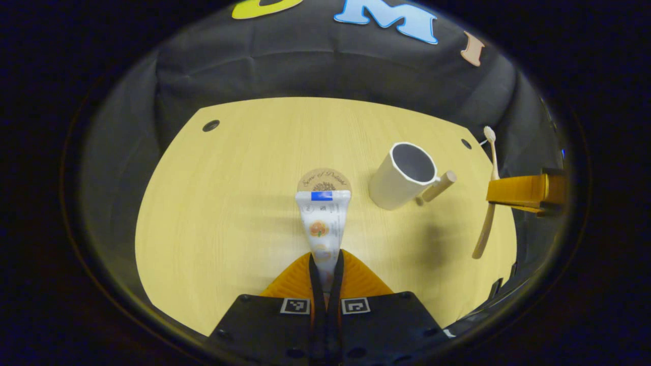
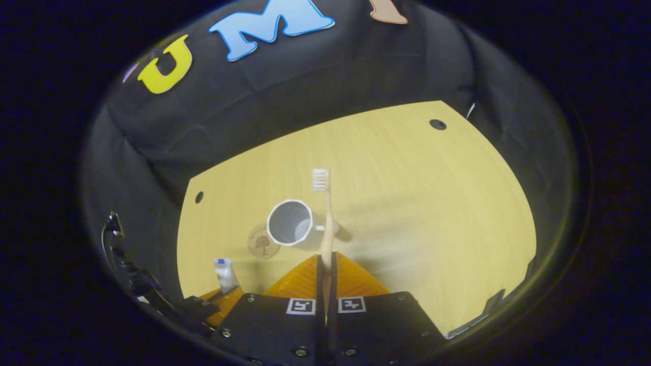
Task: Put the toothbrush and toothpaste on the desktop into the cup, then pick up the cup and place it on the coaster on the desktop.
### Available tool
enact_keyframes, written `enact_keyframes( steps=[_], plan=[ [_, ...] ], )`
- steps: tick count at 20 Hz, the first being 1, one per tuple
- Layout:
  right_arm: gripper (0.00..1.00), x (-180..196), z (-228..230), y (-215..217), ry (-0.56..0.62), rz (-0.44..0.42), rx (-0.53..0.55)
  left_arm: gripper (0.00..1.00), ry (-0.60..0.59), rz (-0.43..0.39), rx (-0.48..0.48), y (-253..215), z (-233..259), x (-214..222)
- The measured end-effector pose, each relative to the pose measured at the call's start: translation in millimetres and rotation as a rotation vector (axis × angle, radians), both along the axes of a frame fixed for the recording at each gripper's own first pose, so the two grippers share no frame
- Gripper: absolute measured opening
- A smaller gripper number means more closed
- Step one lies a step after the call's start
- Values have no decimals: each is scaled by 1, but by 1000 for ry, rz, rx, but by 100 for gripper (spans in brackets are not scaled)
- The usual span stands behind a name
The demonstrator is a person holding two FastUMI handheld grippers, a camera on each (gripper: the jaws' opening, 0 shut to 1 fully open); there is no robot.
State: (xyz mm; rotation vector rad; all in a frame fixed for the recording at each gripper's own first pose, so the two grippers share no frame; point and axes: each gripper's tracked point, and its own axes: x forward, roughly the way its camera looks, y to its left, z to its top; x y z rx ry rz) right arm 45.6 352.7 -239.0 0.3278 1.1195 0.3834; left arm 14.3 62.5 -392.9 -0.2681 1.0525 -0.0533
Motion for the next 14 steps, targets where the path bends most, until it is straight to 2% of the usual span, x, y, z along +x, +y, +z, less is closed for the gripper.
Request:
enact_keyframes(
  steps=[7, 14],
  plan=[
    [2, 49, 16, 42, -59, -33, 85, 8, 0, 43, 0, 16, 7, -6],
    [1, 81, 5, 71, -77, -55, 119, 8, 28, 83, 4, 30, 5, -21]
  ],
)
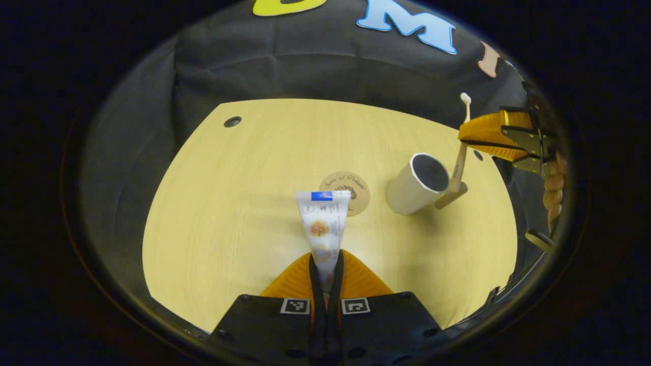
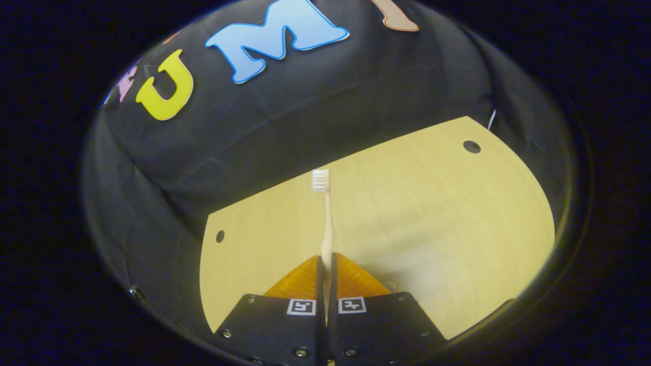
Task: Put the toothbrush and toothpaste on the desktop into the cup, then pick up the cup and place it on the coaster on the desktop.
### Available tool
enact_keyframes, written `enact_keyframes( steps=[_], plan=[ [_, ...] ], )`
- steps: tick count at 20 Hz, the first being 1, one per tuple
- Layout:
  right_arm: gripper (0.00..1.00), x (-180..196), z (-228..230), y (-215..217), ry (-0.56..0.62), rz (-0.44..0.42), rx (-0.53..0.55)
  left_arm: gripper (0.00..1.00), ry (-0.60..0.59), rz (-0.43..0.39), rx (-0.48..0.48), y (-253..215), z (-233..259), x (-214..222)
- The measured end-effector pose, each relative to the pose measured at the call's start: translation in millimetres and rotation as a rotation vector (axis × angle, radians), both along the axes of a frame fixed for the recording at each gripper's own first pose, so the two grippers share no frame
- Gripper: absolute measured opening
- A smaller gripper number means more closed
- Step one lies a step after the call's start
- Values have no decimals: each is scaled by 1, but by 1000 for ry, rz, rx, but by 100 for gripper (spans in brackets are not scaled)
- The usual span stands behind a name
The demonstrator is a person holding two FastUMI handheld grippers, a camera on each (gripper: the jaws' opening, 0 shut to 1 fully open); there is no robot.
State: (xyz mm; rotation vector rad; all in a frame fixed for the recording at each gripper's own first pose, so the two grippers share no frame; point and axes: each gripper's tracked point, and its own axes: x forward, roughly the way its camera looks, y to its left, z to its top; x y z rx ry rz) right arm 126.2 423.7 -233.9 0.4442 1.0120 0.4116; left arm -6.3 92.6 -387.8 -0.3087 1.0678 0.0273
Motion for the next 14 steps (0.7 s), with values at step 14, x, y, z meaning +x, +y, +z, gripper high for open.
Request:
enact_keyframes(
  steps=[14],
  plan=[
    [3, 11, -41, 24, -108, 58, -72, 8, 34, 57, -17, -4, 34, -19]
  ],
)
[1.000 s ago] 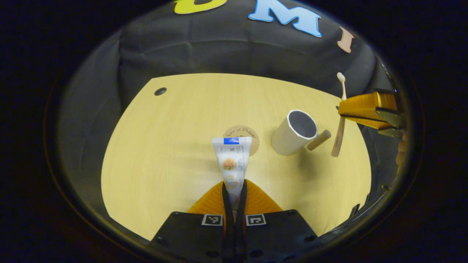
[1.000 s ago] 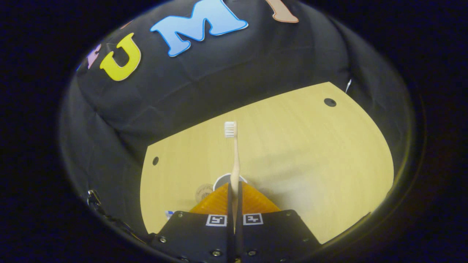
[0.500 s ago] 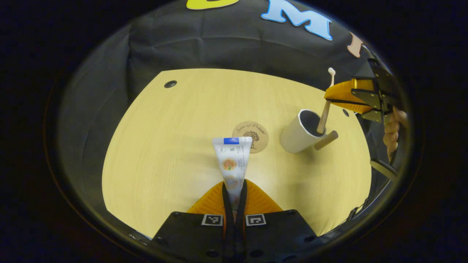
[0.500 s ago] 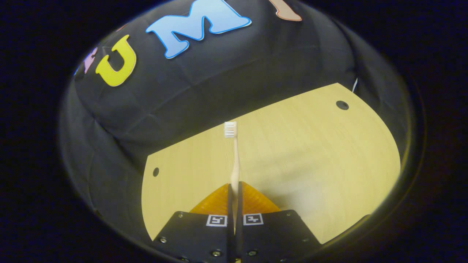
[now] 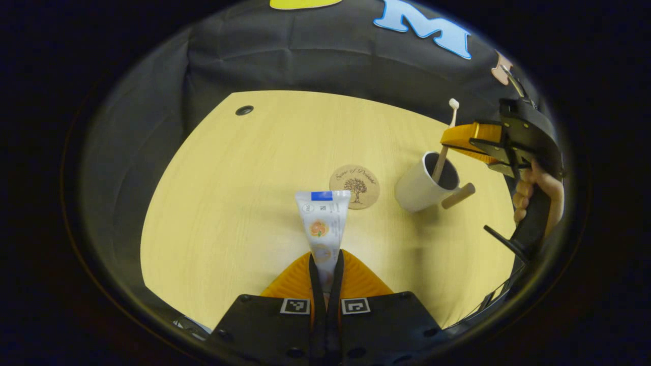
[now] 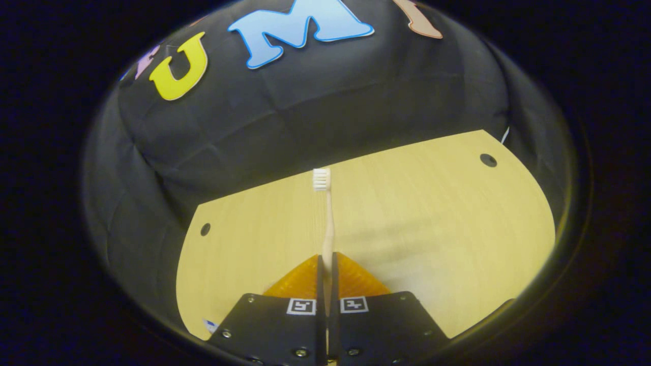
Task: Put the toothbrush and toothpaste on the desktop into the cup, then pick up the cup and place it on the coaster on the desktop.
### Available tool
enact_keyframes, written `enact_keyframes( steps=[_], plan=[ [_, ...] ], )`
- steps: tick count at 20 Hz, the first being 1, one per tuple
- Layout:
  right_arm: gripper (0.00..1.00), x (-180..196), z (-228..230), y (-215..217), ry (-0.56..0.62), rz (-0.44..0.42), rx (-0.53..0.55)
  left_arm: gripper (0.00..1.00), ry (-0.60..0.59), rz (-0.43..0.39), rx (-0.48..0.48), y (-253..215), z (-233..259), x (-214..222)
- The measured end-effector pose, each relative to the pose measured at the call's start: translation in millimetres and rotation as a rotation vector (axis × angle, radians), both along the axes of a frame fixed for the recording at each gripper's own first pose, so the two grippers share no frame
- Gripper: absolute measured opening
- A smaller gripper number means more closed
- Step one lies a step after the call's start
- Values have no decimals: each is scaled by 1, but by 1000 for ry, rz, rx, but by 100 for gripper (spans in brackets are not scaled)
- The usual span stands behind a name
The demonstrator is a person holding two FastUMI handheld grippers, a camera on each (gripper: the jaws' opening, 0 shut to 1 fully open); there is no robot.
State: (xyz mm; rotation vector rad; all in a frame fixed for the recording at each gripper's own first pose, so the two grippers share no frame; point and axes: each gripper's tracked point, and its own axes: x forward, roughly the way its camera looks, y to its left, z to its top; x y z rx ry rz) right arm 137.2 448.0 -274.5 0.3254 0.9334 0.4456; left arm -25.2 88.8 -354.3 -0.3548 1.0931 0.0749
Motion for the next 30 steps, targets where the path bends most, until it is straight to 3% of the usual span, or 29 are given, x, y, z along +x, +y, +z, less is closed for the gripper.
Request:
enact_keyframes(
  steps=[8, 14, 15, 16, 17, 18, 30],
  plan=[
    [7, -12, -4, 2, 19, 29, 9, 8, 8, 7, -10, 7, 11, 6],
    [34, -17, -1, 1, 22, 44, 9, 8, -25, 9, -9, 9, 22, 10],
    [43, -18, 1, -1, 19, 42, 4, 8, -40, 5, -9, 9, 25, 14],
    [37, -21, 3, -2, 14, 43, 11, 8, -58, 0, -9, 9, 29, 19],
    [52, -21, 6, -3, 12, 43, 17, 8, -77, -4, -6, 8, 34, 23],
    [57, -22, 4, -5, 11, 39, 15, 8, -92, -9, -4, 9, 37, 29],
    [57, -25, 13, -58, 1, -50, 28, 8, -297, -92, -12, -1, 46, 122]
  ],
)
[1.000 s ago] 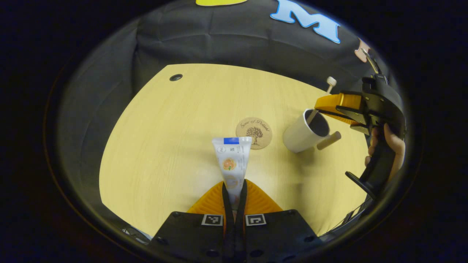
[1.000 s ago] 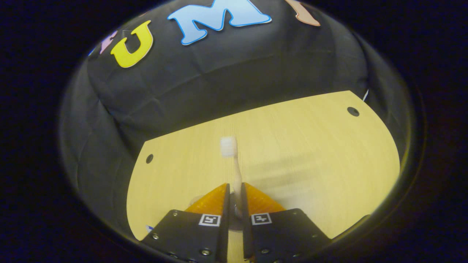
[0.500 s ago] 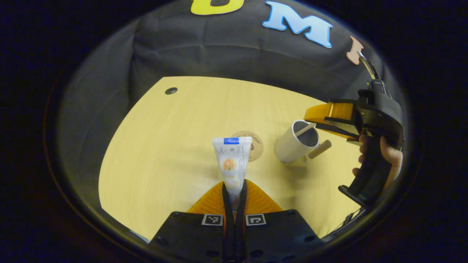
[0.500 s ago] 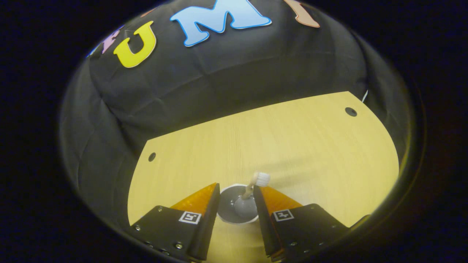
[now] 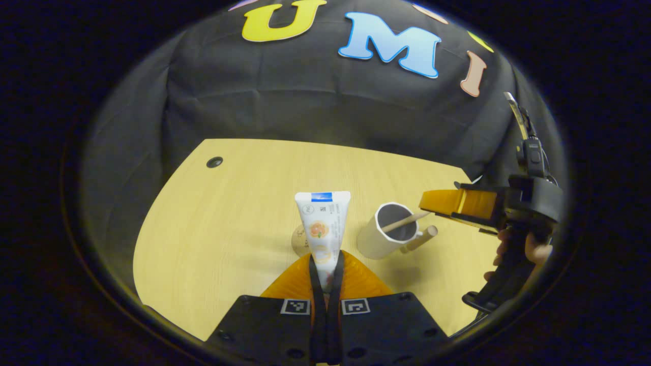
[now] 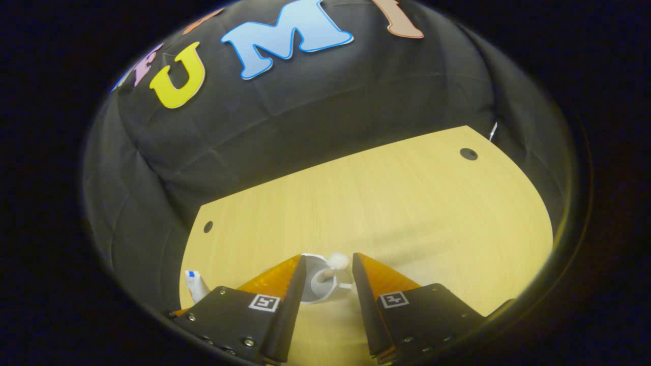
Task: Put the toothbrush and toothpaste on the desktop into the cup, then pick up the cup and place it on the coaster on the desktop.
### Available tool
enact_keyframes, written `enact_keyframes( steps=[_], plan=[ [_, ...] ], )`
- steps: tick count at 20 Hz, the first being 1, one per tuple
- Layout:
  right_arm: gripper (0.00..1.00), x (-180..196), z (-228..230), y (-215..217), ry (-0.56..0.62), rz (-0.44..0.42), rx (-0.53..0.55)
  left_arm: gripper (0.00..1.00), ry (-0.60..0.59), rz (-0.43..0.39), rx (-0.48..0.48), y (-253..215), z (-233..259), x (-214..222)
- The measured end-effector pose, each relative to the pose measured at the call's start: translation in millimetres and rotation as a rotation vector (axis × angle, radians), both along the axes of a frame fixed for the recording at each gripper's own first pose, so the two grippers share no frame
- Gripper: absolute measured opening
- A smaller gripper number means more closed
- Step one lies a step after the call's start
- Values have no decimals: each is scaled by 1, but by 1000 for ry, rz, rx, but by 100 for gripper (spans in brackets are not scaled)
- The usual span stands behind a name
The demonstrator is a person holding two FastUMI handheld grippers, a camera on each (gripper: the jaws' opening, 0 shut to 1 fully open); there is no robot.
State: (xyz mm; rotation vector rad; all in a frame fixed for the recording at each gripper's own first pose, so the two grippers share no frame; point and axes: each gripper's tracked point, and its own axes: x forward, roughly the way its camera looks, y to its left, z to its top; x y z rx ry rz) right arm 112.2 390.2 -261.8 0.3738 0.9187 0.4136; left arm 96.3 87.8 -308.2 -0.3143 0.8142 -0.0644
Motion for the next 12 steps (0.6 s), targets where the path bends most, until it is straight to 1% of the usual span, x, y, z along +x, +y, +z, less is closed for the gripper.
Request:
enact_keyframes(
  steps=[5, 6, 7, 10, 12],
  plan=[
    [57, -2, -2, -30, 13, -51, 11, 8, -51, -53, -5, -19, 2, 23],
    [62, -3, -2, -36, 14, -64, 13, 8, -64, -63, -9, -20, 3, 31],
    [57, -4, -2, -41, 17, -72, 16, 8, -76, -74, -10, -21, 2, 38],
    [57, -7, 0, -54, 21, -91, 32, 8, -101, -105, -9, -23, -3, 61],
    [57, -6, 2, -61, 19, -99, 37, 8, -119, -124, -28, -33, -6, 73]
  ],
)
